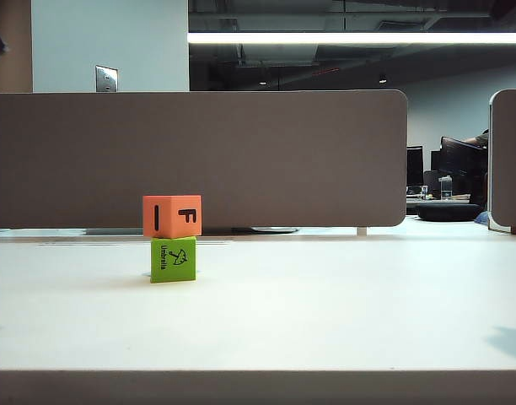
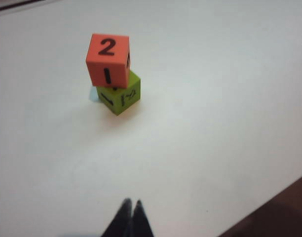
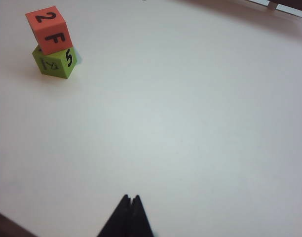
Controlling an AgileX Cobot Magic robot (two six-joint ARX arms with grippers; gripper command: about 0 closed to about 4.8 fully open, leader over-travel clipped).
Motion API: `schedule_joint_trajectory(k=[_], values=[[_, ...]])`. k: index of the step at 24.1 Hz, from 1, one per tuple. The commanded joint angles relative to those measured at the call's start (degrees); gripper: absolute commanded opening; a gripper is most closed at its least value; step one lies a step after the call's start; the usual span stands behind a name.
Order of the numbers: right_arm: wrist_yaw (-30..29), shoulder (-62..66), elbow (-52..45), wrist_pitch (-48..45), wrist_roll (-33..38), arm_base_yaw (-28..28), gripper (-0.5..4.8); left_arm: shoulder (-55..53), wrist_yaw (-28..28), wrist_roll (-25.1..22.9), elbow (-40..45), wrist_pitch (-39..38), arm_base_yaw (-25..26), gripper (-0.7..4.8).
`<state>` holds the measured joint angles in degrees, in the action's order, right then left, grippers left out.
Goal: Stack the letter block on the right onto the letter block on the left.
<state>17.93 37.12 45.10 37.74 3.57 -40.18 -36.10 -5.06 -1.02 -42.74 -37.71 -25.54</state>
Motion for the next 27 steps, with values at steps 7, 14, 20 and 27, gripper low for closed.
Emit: schedule_joint_trajectory(k=[7, 14, 20, 27], values=[[-7.6, -10.4, -20.4, -23.0, -2.3, 0.0, -0.01, 16.9, -1.4, 0.2, 19.6, 17.1, 0.0, -0.06], [-7.6, -17.3, -32.8, -33.2, -2.2, 0.0, -0.01, 26.7, -5.2, 5.3, 34.1, 27.6, 0.0, -0.06], [-8.0, -25.3, -38.7, -33.2, -2.1, 0.0, -0.01, 33.1, -6.4, 3.8, 42.4, 28.7, 0.1, -0.06], [-6.4, -37.2, -45.0, -32.9, -2.4, 0.3, -0.01, 35.9, -5.9, 0.0, 42.4, 28.2, 0.2, -0.05]])
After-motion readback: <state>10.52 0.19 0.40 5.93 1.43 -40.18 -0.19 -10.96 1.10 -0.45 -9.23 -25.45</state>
